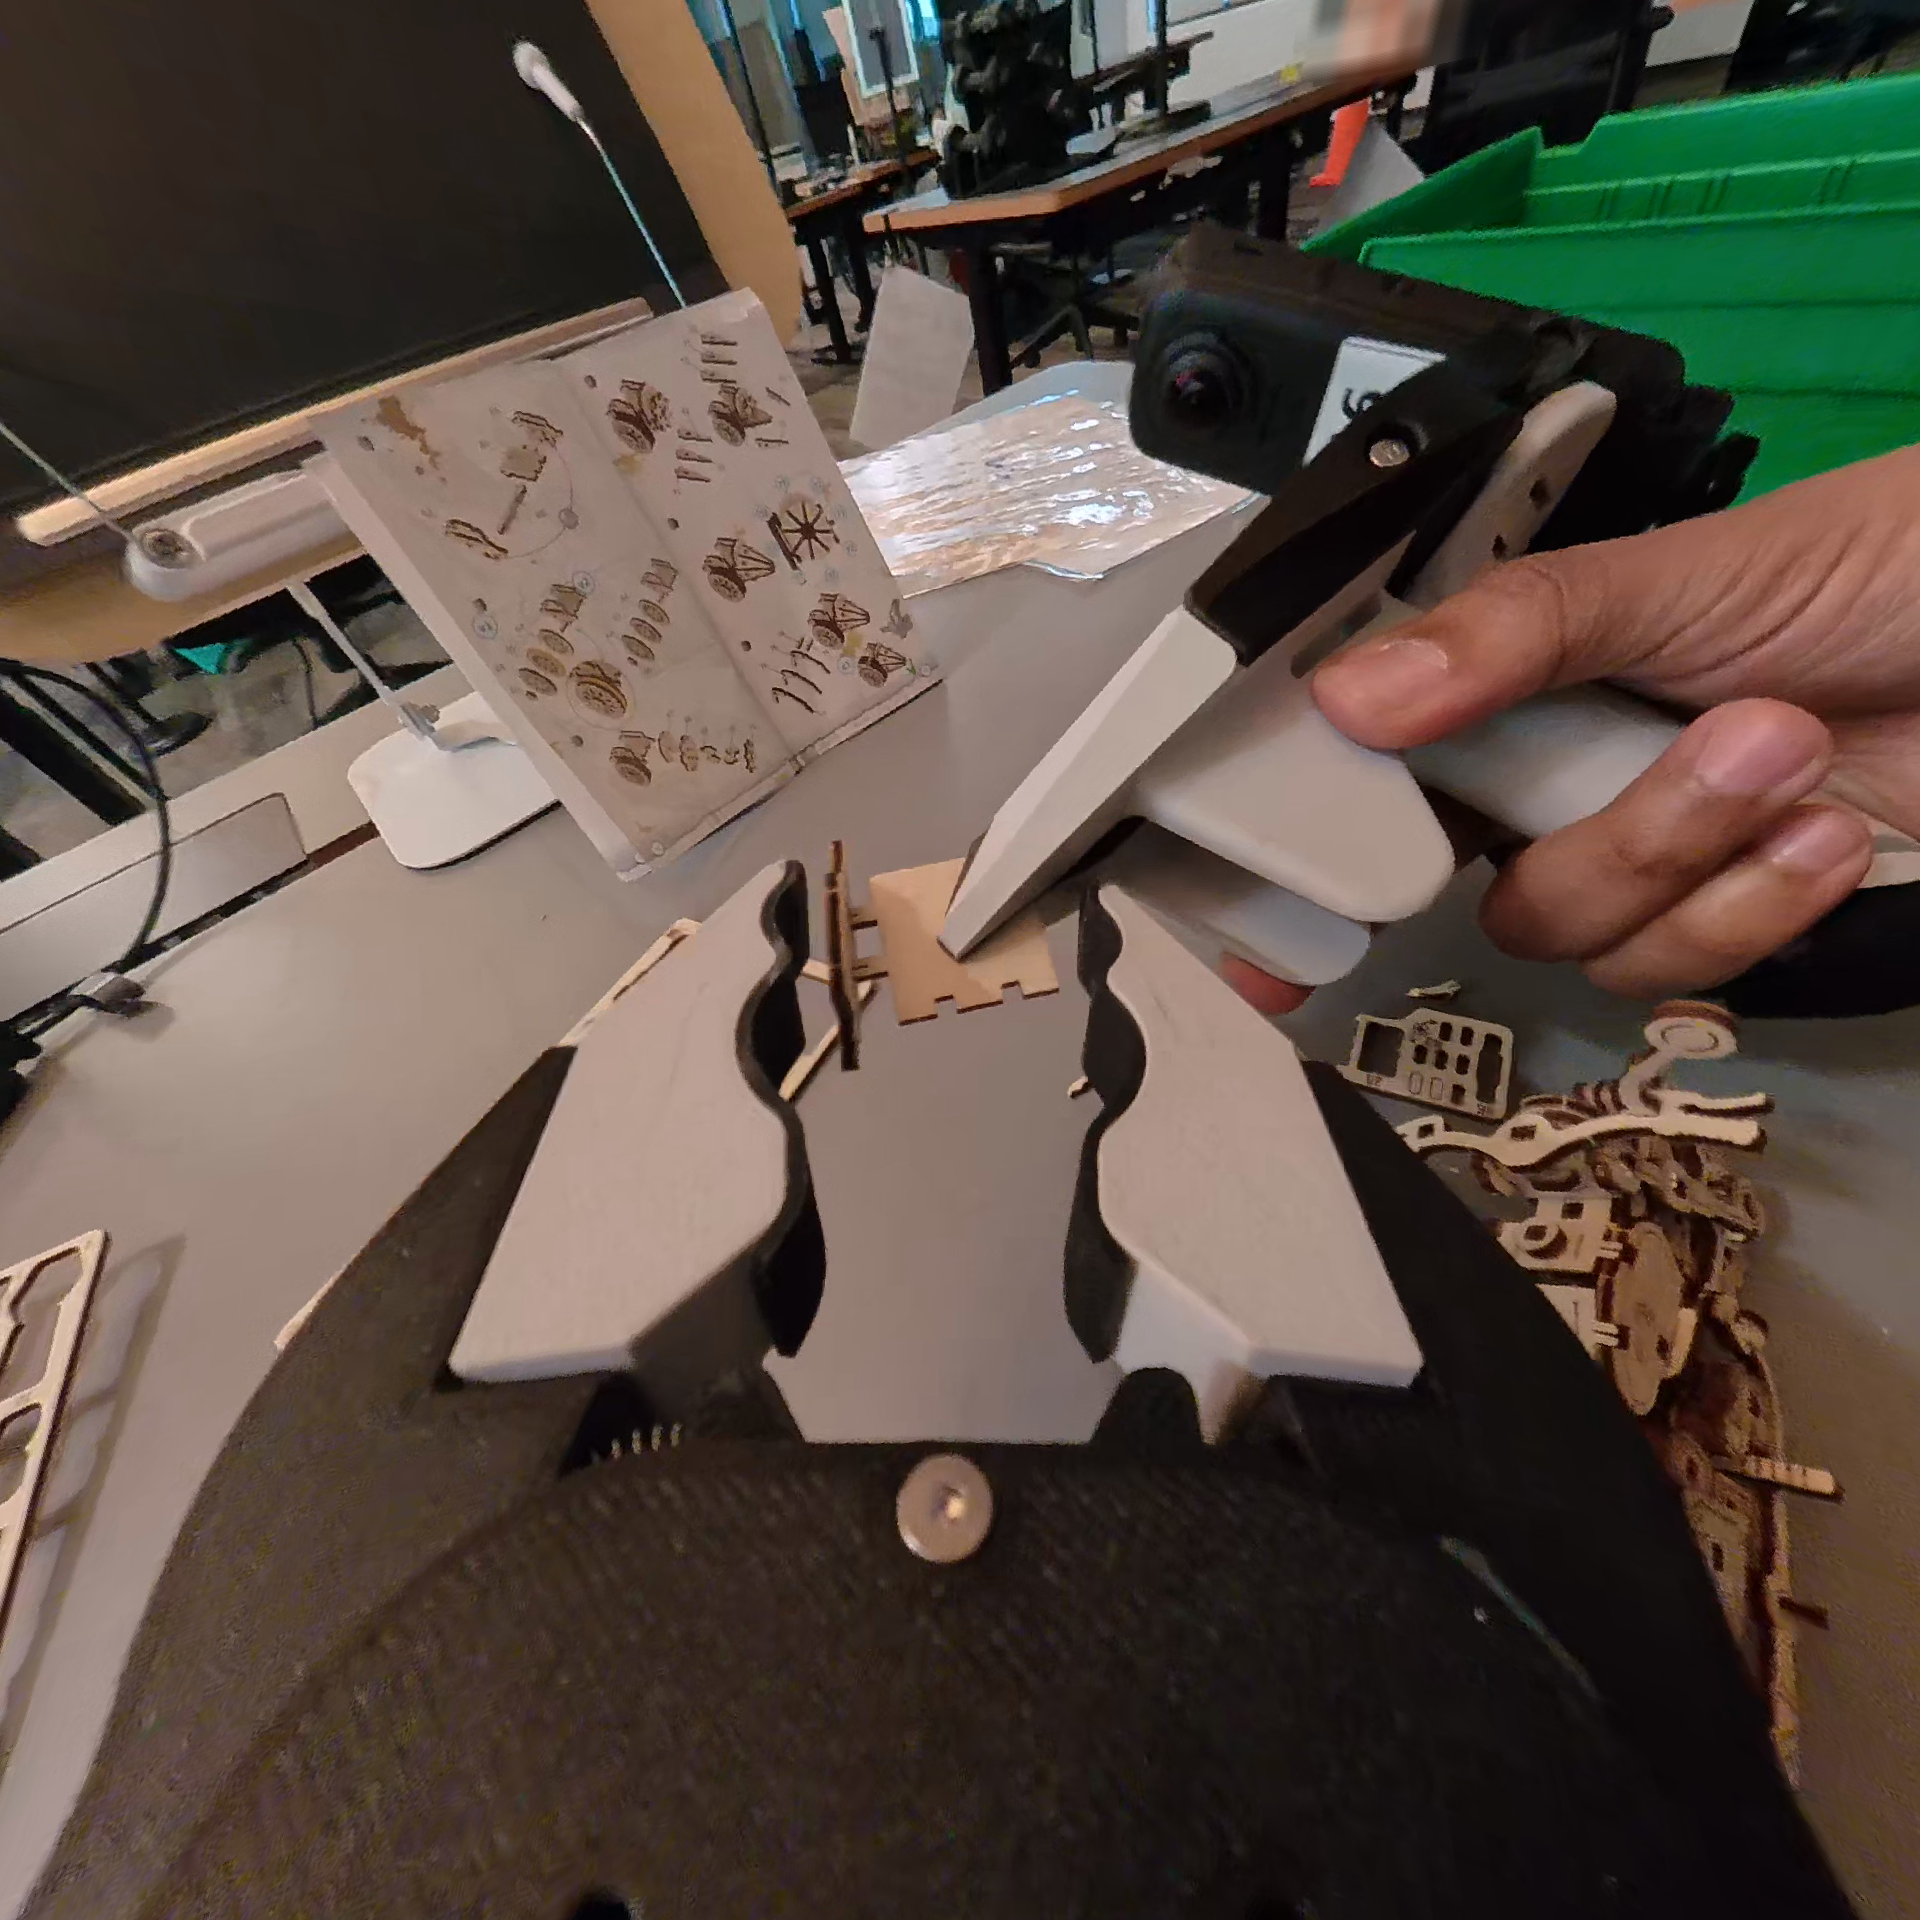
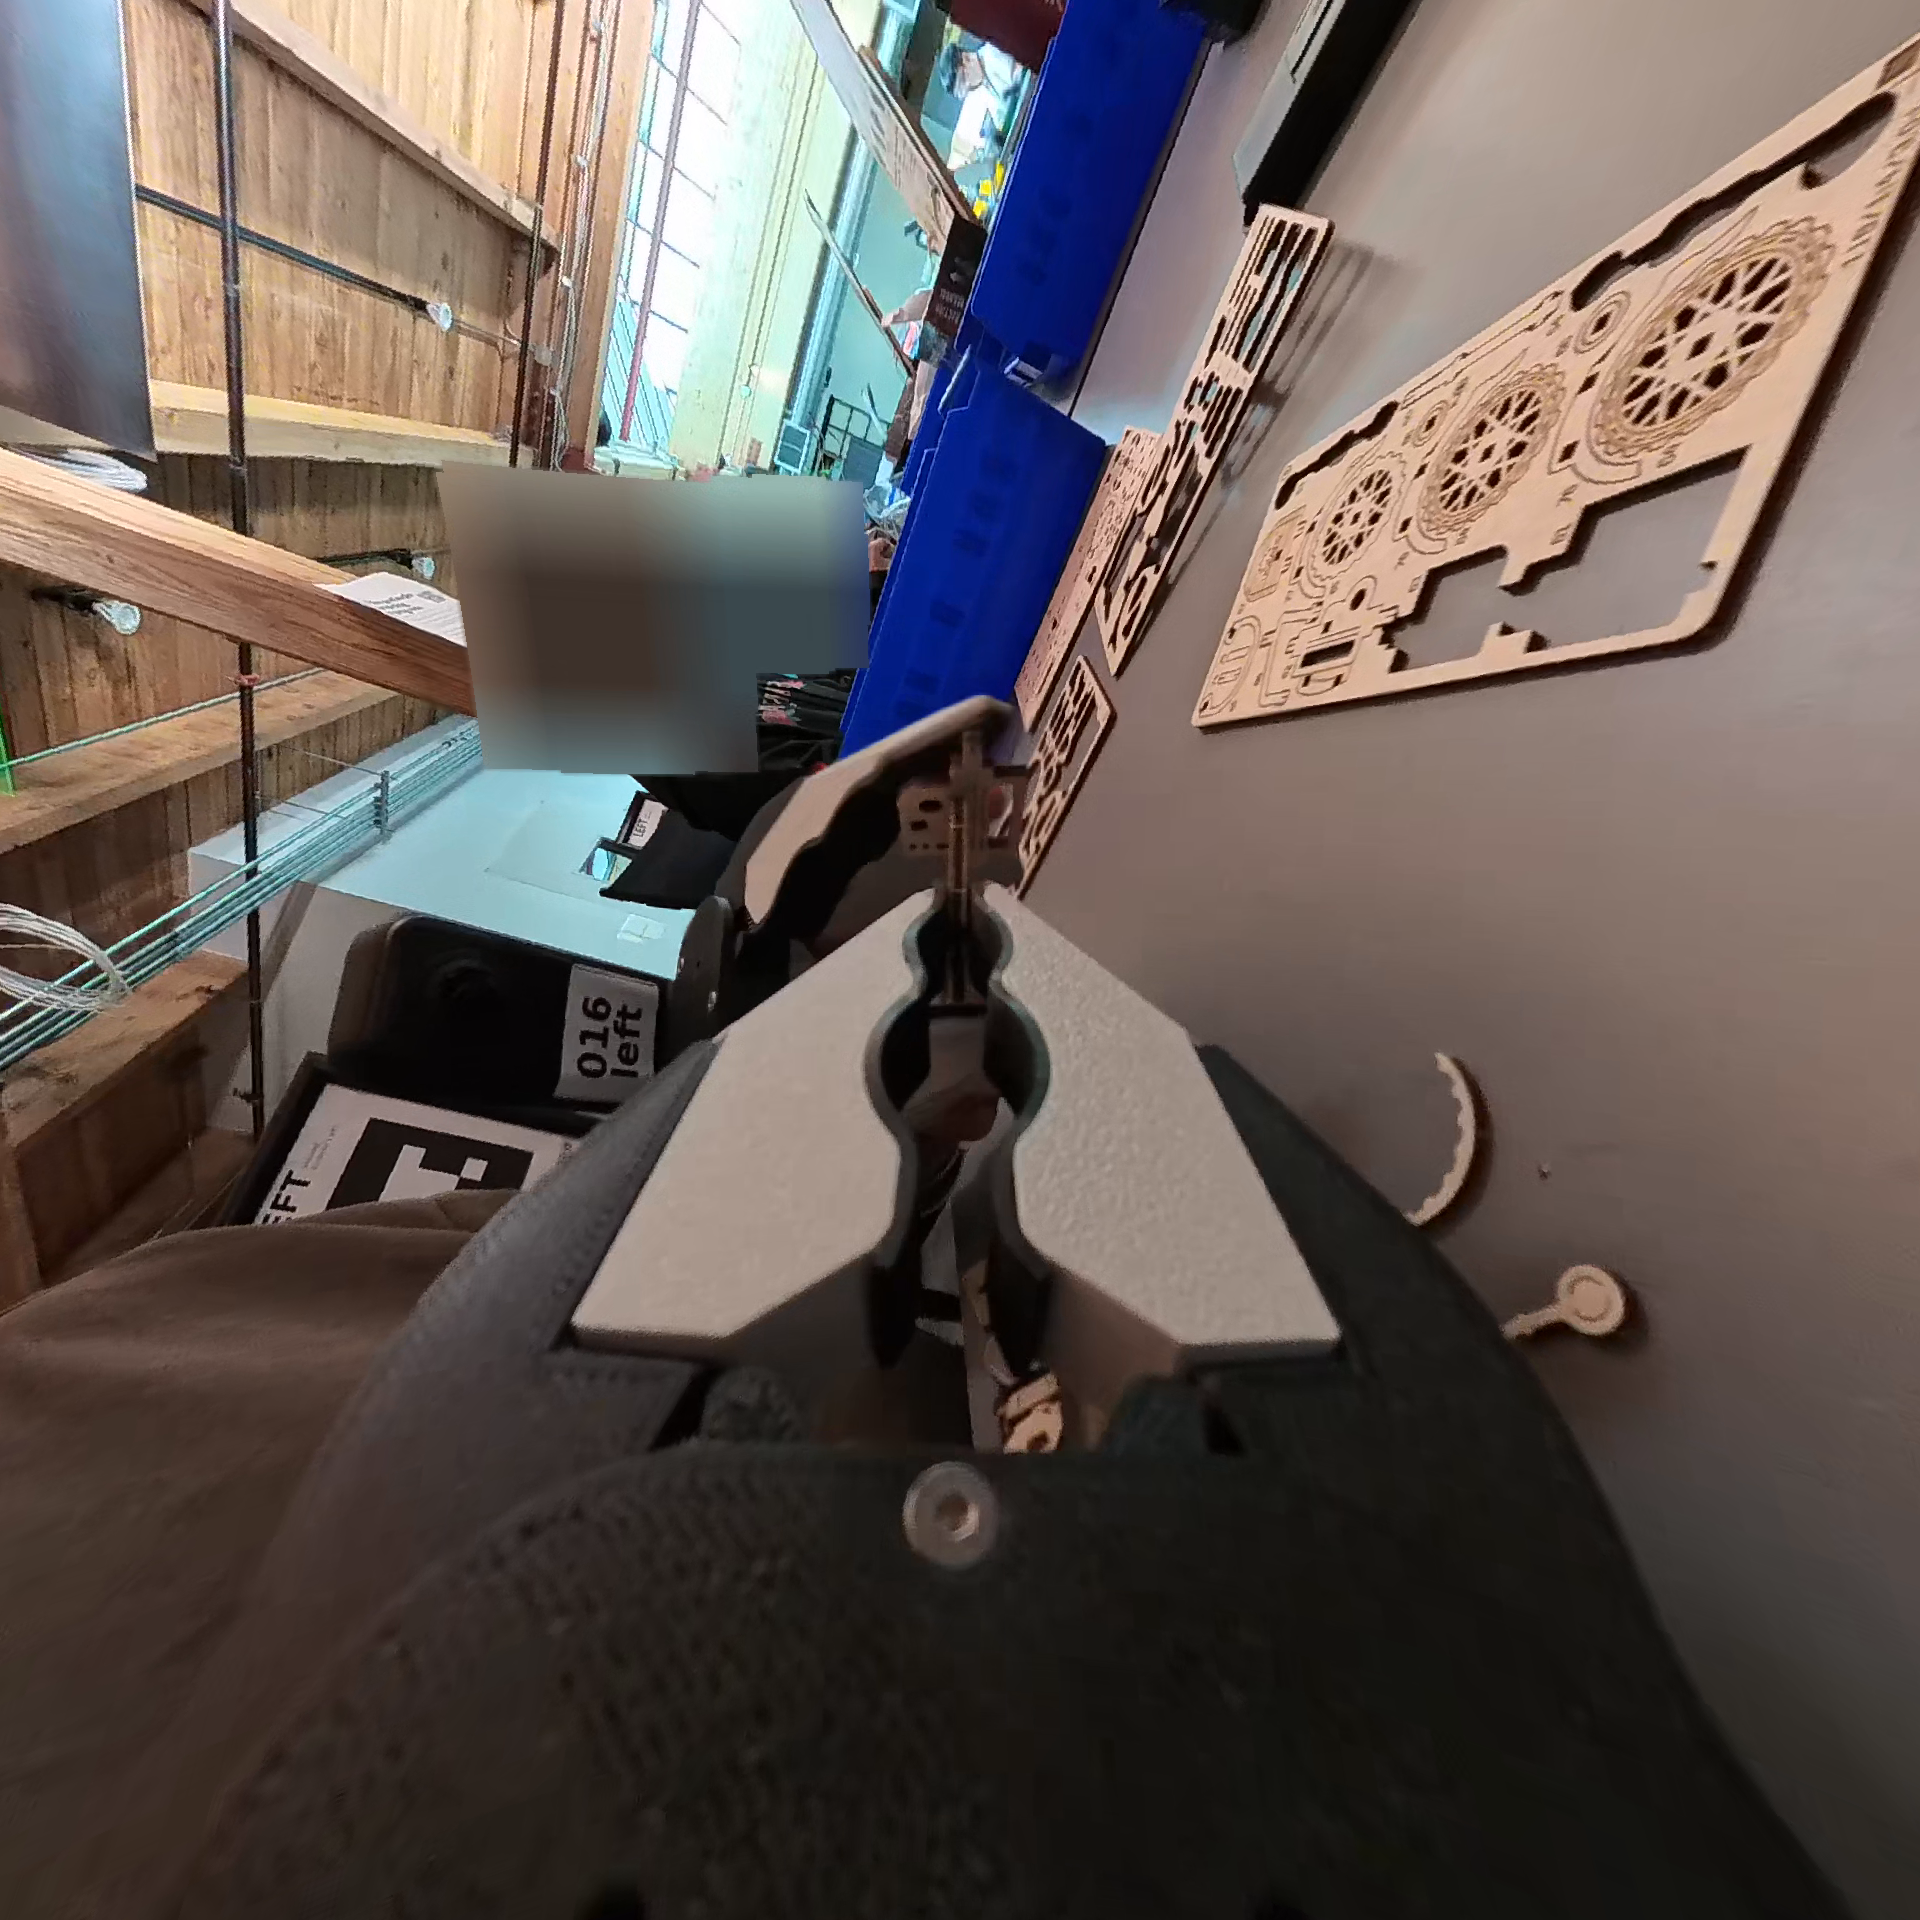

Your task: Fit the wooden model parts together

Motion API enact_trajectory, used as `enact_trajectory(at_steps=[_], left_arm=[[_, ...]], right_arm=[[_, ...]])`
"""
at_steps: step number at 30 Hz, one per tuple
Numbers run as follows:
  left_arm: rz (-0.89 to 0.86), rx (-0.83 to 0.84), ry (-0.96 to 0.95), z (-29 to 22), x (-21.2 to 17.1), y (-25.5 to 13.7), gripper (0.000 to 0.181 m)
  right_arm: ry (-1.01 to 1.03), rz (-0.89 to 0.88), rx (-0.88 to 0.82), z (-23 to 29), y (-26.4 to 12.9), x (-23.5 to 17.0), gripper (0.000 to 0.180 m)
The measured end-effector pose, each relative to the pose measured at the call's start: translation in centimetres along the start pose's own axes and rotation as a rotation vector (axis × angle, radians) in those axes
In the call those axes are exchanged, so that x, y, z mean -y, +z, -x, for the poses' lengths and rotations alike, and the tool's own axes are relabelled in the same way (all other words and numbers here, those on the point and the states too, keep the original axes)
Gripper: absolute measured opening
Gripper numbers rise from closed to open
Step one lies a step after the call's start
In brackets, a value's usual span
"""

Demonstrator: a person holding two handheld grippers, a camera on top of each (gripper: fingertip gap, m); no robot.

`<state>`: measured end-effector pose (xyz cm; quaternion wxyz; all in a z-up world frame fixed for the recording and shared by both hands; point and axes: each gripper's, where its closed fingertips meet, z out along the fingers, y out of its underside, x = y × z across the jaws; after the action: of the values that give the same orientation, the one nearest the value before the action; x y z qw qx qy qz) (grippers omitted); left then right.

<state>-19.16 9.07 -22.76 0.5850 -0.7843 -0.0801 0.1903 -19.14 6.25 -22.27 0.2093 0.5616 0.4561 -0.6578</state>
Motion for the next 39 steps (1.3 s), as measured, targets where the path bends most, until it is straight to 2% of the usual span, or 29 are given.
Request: enact_trajectory(at_steps=[3, 9, 23, 29, 39], left_arm=[[-0.017, 0.030, 0.006, 0.7, 0.2, -0.3, 0.054], [-0.028, 0.029, 0.029, 0.2, 0.4, -0.3, 0.040], [-0.069, -0.020, -0.073, 0.2, 1.2, -0.5, 0.040], [-0.078, -0.021, -0.083, 0.5, 1.1, -0.6, 0.050], [-0.093, -0.041, -0.072, 0.3, 1.1, -0.7, 0.039]], right_arm=[[0.009, -0.031, 0.000, -0.2, -0.3, 0.4, 0.001], [0.006, -0.061, -0.002, 0.1, -0.2, 0.6, 0.002], [0.011, -0.062, 0.050, 0.7, -0.4, 0.8, 0.002], [-0.015, -0.080, 0.046, 0.9, -0.7, 1.3, 0.001], [0.001, -0.073, 0.091, 1.4, -0.5, 1.0, 0.002]])
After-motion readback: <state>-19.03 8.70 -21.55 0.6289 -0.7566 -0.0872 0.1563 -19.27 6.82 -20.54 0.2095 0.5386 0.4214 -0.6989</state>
